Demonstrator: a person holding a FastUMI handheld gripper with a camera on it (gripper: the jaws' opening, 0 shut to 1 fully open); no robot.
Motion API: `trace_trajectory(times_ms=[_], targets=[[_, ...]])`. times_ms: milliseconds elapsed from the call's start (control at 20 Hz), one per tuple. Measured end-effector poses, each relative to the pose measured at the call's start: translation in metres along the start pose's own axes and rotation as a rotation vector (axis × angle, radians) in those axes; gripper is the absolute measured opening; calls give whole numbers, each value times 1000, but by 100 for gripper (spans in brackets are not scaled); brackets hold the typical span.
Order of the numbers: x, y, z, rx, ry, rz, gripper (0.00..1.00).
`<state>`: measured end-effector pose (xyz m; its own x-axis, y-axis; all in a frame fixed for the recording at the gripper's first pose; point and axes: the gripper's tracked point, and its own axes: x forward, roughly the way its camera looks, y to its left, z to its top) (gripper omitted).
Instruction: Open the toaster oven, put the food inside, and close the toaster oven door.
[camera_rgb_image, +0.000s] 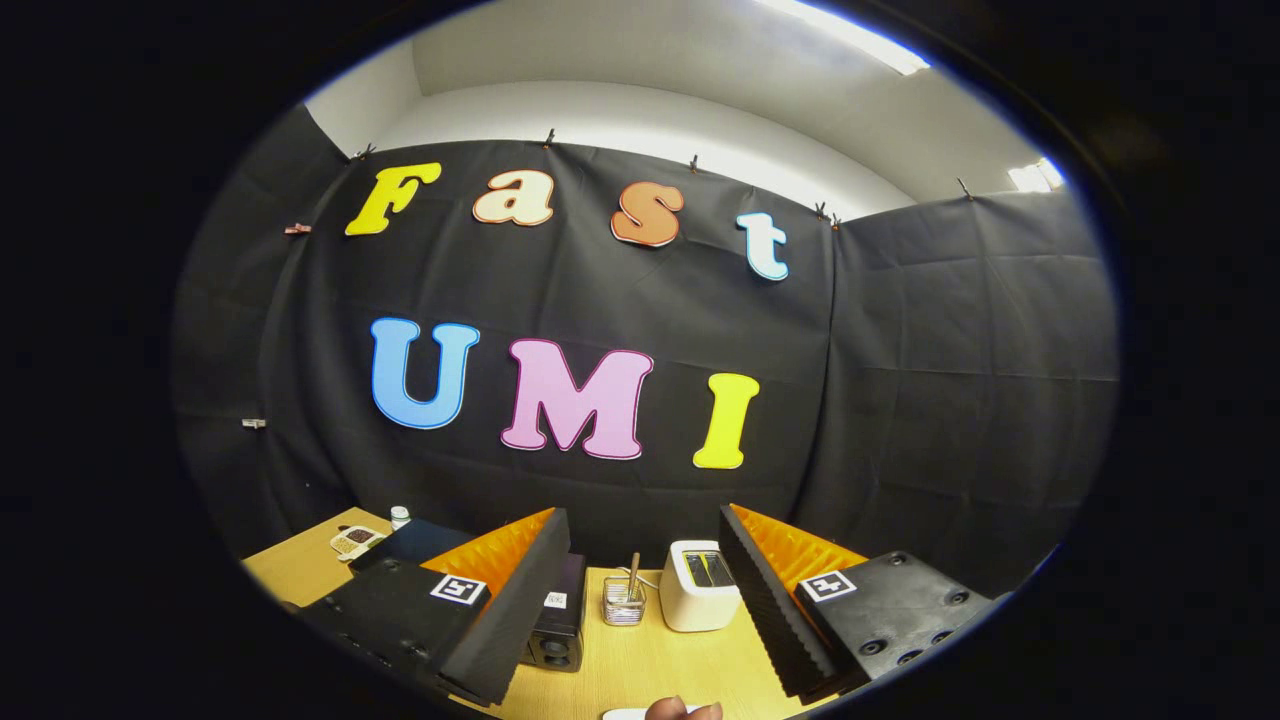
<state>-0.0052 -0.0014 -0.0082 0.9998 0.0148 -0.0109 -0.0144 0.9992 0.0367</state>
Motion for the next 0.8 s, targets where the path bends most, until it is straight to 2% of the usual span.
trace_trajectory(times_ms=[350, 550, 800], targets=[[-1, 1, -3, 16, 10, 3, 98], [-1, 12, -12, 58, 36, 54, 97], [3, 107, -53, 84, 118, 139, 98]])
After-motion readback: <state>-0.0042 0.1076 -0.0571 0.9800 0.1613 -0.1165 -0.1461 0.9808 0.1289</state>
